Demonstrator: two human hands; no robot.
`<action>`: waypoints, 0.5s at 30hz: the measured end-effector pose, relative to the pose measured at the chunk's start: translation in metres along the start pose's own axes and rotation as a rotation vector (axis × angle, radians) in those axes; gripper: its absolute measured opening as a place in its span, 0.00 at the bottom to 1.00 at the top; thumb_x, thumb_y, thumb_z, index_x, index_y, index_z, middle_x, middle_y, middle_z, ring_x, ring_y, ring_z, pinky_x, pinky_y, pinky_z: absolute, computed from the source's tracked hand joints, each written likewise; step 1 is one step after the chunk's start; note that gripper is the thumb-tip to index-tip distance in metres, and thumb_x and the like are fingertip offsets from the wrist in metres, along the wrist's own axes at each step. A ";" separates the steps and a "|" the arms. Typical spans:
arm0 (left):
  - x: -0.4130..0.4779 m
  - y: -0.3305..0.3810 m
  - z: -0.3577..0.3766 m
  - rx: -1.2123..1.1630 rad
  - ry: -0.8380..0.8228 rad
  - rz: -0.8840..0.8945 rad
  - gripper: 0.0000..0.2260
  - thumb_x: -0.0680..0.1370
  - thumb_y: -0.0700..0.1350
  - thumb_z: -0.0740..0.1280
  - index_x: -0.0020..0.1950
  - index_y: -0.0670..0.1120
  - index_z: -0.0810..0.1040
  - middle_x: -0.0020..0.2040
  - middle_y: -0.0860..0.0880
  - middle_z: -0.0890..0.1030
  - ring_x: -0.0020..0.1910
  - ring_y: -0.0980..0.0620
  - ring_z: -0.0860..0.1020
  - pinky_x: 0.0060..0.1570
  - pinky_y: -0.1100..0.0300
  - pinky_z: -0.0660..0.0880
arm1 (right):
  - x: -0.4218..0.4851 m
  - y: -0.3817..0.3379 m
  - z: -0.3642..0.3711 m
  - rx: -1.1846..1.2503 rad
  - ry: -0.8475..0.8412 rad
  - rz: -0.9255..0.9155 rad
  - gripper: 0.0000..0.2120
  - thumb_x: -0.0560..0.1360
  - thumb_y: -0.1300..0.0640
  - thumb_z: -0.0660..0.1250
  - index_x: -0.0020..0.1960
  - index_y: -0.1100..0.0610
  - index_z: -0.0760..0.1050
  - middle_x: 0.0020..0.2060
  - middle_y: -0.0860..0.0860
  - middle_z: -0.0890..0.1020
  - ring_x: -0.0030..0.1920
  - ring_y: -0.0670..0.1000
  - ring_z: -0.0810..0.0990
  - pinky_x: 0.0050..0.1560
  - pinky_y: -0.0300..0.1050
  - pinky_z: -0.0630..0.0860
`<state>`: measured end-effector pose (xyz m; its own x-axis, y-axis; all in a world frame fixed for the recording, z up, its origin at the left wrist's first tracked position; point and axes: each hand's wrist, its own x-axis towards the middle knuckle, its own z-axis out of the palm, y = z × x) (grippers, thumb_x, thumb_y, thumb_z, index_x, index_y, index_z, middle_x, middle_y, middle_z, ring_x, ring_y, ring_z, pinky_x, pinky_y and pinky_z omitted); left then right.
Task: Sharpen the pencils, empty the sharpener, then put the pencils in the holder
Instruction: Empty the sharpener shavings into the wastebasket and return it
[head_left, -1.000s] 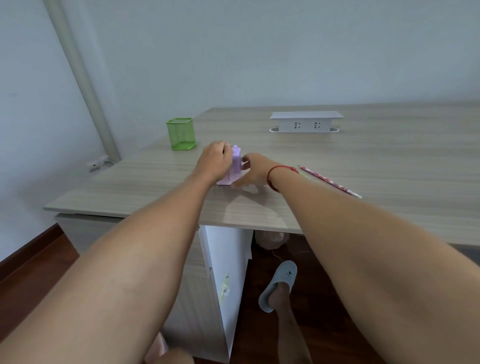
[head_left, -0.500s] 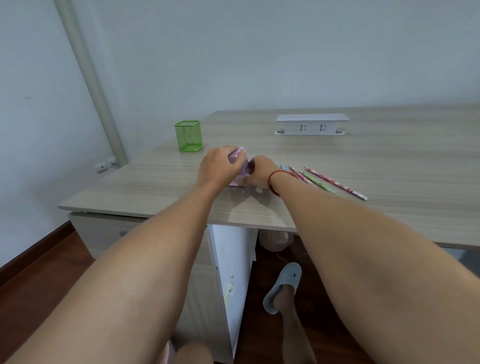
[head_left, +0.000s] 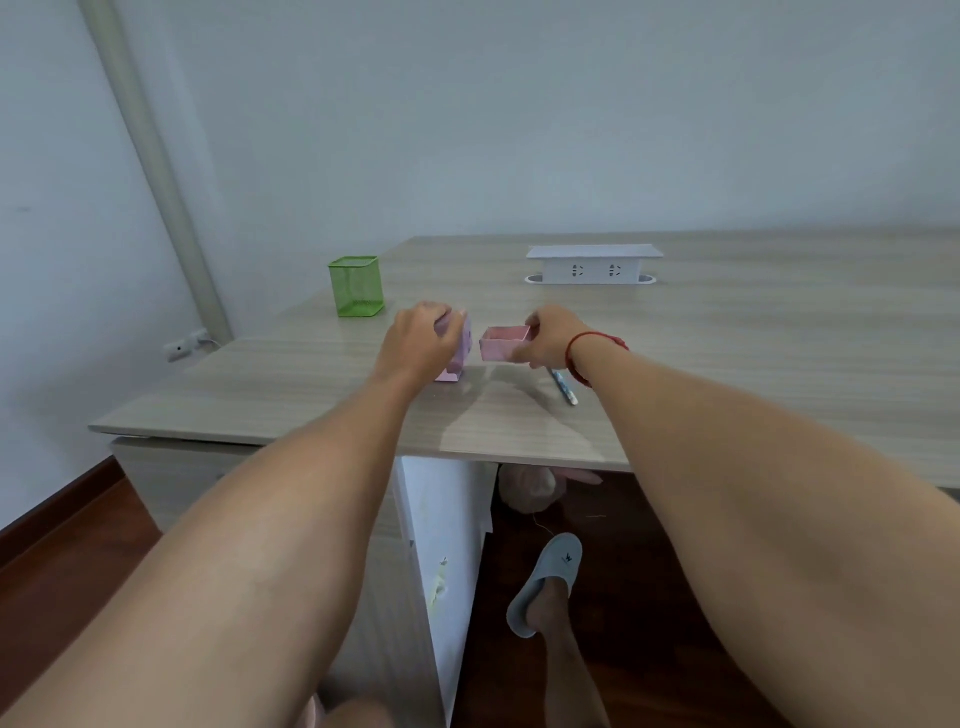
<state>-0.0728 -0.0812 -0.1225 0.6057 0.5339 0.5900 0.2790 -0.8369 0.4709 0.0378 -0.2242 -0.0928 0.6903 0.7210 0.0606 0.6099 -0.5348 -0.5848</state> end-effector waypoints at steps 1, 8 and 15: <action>-0.001 0.002 -0.001 -0.017 0.003 -0.006 0.19 0.78 0.56 0.57 0.51 0.43 0.80 0.50 0.44 0.80 0.50 0.41 0.77 0.46 0.54 0.72 | -0.001 0.000 -0.005 0.009 0.019 -0.007 0.19 0.73 0.56 0.70 0.60 0.64 0.75 0.54 0.59 0.82 0.52 0.57 0.81 0.51 0.46 0.74; -0.001 0.027 -0.019 -0.039 0.055 0.101 0.24 0.77 0.56 0.51 0.60 0.44 0.77 0.57 0.45 0.81 0.56 0.41 0.77 0.57 0.48 0.74 | -0.019 -0.032 -0.030 0.209 0.089 -0.090 0.28 0.73 0.52 0.71 0.66 0.67 0.69 0.62 0.61 0.77 0.54 0.60 0.83 0.61 0.56 0.77; -0.006 0.032 -0.061 -0.082 0.137 0.062 0.14 0.78 0.46 0.57 0.44 0.40 0.78 0.36 0.46 0.81 0.36 0.45 0.76 0.36 0.52 0.73 | -0.033 -0.081 -0.028 0.384 0.048 -0.180 0.27 0.73 0.56 0.72 0.65 0.67 0.69 0.58 0.57 0.75 0.53 0.57 0.81 0.58 0.51 0.80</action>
<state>-0.1129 -0.1036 -0.0715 0.5111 0.4979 0.7006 0.1792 -0.8589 0.4797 -0.0237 -0.2168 -0.0249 0.6091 0.7616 0.2212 0.5390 -0.1929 -0.8199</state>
